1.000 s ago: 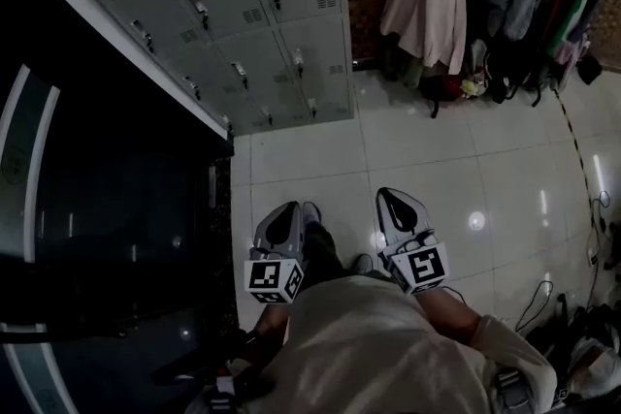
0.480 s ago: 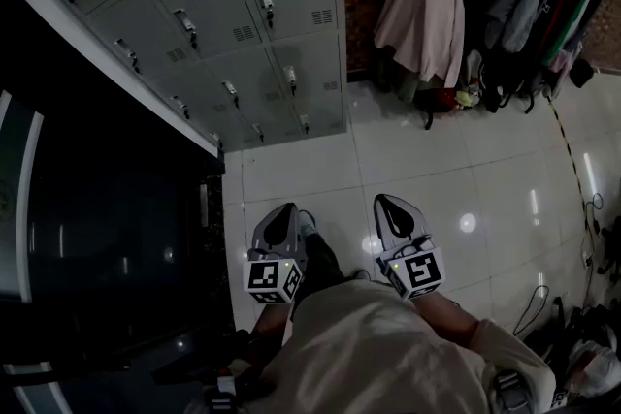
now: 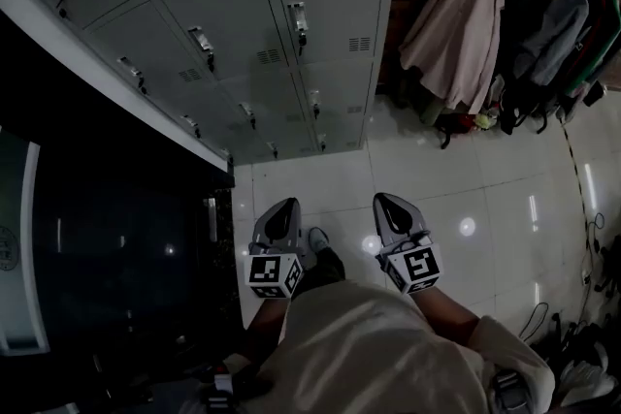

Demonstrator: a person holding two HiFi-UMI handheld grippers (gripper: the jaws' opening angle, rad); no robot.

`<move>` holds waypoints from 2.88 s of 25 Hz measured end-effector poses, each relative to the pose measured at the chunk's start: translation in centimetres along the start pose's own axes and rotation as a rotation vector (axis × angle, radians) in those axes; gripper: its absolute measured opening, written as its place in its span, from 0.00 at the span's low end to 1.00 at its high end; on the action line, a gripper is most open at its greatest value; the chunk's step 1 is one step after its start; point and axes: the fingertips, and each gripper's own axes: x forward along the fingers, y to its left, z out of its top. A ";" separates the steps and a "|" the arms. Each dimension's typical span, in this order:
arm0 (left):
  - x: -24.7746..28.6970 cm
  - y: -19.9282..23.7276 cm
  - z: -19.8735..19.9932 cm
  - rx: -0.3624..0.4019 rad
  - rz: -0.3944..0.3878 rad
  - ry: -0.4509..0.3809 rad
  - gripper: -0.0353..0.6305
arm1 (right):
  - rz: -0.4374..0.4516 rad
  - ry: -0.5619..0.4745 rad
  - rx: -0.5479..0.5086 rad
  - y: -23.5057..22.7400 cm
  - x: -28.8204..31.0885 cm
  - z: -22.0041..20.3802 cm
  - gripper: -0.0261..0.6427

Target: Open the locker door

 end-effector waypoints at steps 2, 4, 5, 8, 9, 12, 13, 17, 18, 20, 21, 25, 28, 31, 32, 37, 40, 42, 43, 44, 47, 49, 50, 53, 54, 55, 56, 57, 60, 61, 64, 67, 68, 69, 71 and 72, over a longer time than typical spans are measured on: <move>2.3 2.6 0.5 -0.011 0.022 0.020 0.15 | 0.016 0.042 0.005 -0.9 3.9 -0.4 0.04; 4.8 5.4 0.3 0.001 0.028 0.025 0.15 | 0.019 0.071 0.014 -1.5 8.0 -1.6 0.04; 6.0 6.7 -0.4 0.011 0.027 0.030 0.15 | 0.018 0.083 0.017 -1.7 10.0 -2.5 0.04; 8.5 9.8 -3.4 0.016 0.010 0.076 0.15 | 0.007 0.112 0.022 -1.9 14.7 -5.2 0.04; 9.3 10.8 -4.3 0.019 0.011 0.088 0.15 | 0.003 0.120 0.020 -2.0 16.0 -6.1 0.04; 11.5 13.3 -6.6 0.039 0.038 0.120 0.15 | 0.001 0.158 0.014 -2.8 19.5 -9.1 0.04; 12.1 13.9 -7.6 0.032 0.044 0.128 0.15 | 0.004 0.170 0.013 -3.1 20.3 -10.4 0.04; 15.8 16.0 -11.0 0.011 0.063 0.148 0.15 | 0.037 0.216 0.030 -5.4 24.2 -17.8 0.04; 16.7 16.3 -11.2 0.001 0.074 0.149 0.15 | 0.052 0.243 0.037 -6.2 25.3 -20.2 0.04; 17.7 16.5 -11.5 -0.034 0.098 0.142 0.15 | 0.075 0.303 0.044 -8.0 27.6 -25.2 0.05; 18.0 16.5 -11.8 -0.053 0.108 0.138 0.15 | 0.082 0.329 0.043 -8.9 28.9 -27.8 0.11; 17.9 17.6 -15.7 -0.093 0.136 0.184 0.15 | 0.081 0.426 0.054 -11.6 35.9 -36.9 0.29; 17.3 17.9 -19.0 -0.142 0.148 0.319 0.15 | 0.128 0.525 0.101 -12.3 39.8 -45.3 0.44; 16.6 18.4 -21.8 -0.162 0.165 0.348 0.15 | 0.151 0.604 0.097 -12.7 42.6 -51.6 0.42; 16.3 18.6 -22.8 -0.161 0.168 0.358 0.15 | 0.147 0.623 0.100 -12.9 43.3 -53.1 0.43; 15.1 20.1 -25.9 -0.143 0.187 0.355 0.15 | 0.113 0.652 0.109 -14.4 45.8 -57.3 0.41; 14.6 20.3 -27.0 -0.167 0.198 0.383 0.16 | 0.115 0.629 0.103 -14.4 46.9 -56.9 0.34; 14.4 20.2 -27.4 -0.173 0.198 0.407 0.16 | 0.110 0.638 0.087 -14.1 47.2 -56.7 0.34; 14.4 20.1 -27.4 -0.171 0.195 0.408 0.16 | 0.102 0.644 0.084 -14.1 47.2 -56.7 0.33; 14.5 20.0 -27.4 -0.170 0.190 0.406 0.16 | 0.094 0.651 0.086 -14.1 47.0 -56.7 0.30; 14.9 19.7 -26.6 -0.165 0.179 0.400 0.16 | 0.104 0.667 0.071 -13.9 45.8 -56.9 0.26; 15.2 19.5 -25.8 -0.163 0.177 0.396 0.16 | 0.123 0.671 0.047 -13.4 44.4 -57.2 0.26; 15.3 19.4 -25.3 -0.160 0.175 0.392 0.16 | 0.127 0.671 0.037 -13.1 43.6 -57.3 0.25; 15.6 19.3 -23.9 -0.148 0.167 0.378 0.16 | 0.117 0.664 0.033 -12.7 40.5 -57.6 0.25; 15.7 19.3 -23.5 -0.147 0.165 0.376 0.16 | 0.106 0.662 0.039 -12.8 39.4 -57.7 0.24; 15.7 19.2 -23.2 -0.145 0.161 0.374 0.16 | 0.093 0.662 0.042 -13.0 38.2 -57.9 0.21; 15.8 19.1 -22.9 -0.142 0.156 0.373 0.16 | 0.081 0.664 0.042 -13.2 36.9 -58.0 0.21; 15.9 19.0 -22.6 -0.140 0.151 0.373 0.16 | 0.070 0.667 0.043 -13.4 35.6 -58.1 0.21; 16.3 18.5 -21.6 -0.122 0.132 0.319 0.16 | 0.038 0.681 0.062 -14.0 31.7 -58.3 0.21; 16.6 18.4 -21.2 -0.110 0.123 0.281 0.16 | 0.024 0.688 0.072 -14.4 30.4 -58.4 0.23; 17.2 17.8 -20.3 -0.083 0.099 0.246 0.16 | -0.033 0.727 0.095 -16.1 26.7 -59.0 0.23; 17.7 17.3 -19.6 -0.066 0.079 0.200 0.16 | -0.078 0.747 0.113 -17.6 24.0 -59.1 0.20; 17.9 17.1 -19.4 -0.069 0.076 0.198 0.16 | -0.092 0.755 0.117 -18.0 23.3 -58.9 0.20; 18.0 16.9 -19.1 -0.075 0.074 0.207 0.16 | -0.106 0.761 0.113 -18.5 22.8 -58.6 0.20; 18.2 16.3 -18.7 -0.088 0.068 0.244 0.16 | -0.132 0.767 0.094 -19.1 22.2 -57.6 0.16; 18.3 16.1 -18.4 -0.084 0.061 0.235 0.16 | -0.148 0.778 0.093 -19.2 21.8 -57.3 0.11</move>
